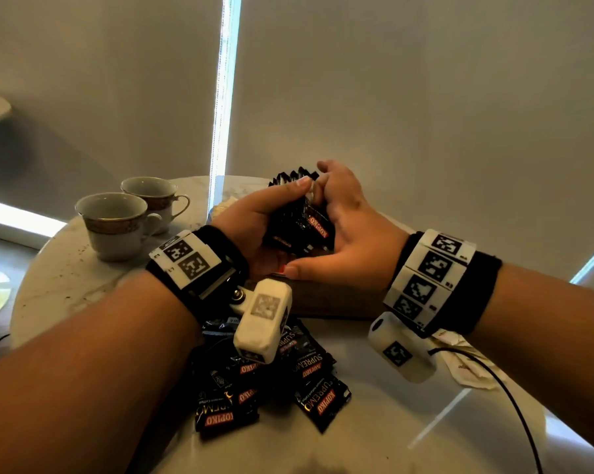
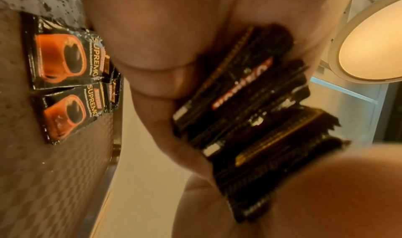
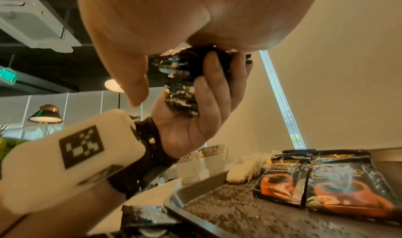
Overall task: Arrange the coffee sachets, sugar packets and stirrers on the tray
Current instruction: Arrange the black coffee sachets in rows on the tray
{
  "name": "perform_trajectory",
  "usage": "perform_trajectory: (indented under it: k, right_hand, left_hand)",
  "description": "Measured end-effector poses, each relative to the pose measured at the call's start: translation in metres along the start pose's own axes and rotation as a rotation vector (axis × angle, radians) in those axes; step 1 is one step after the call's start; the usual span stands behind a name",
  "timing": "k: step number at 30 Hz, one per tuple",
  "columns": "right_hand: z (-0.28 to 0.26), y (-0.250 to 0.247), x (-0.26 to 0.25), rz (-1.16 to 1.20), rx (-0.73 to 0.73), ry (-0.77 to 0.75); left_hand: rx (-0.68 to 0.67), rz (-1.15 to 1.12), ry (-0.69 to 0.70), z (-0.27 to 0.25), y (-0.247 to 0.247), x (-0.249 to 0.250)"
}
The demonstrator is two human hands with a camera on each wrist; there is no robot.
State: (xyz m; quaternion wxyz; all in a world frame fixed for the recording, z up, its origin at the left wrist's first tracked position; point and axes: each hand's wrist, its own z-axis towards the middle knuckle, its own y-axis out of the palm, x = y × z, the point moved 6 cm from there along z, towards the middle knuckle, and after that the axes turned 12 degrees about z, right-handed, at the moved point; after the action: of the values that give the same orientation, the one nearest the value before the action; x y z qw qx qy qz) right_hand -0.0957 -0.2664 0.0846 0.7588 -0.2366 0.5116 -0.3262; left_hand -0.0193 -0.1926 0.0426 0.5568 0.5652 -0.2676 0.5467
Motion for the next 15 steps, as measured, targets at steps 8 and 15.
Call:
perform_trajectory:
  k: [8, 15]
  right_hand:
    - [0.0025, -0.0066, -0.0096, 0.093, 0.138, -0.066]
    - [0.0065, -0.0027, -0.0074, 0.030, 0.131, -0.065]
  left_hand:
    - [-0.021, -0.021, -0.018, -0.0013, 0.0017, 0.0034]
    - [-0.029, -0.005, -0.014, -0.0018, 0.0053, 0.0014]
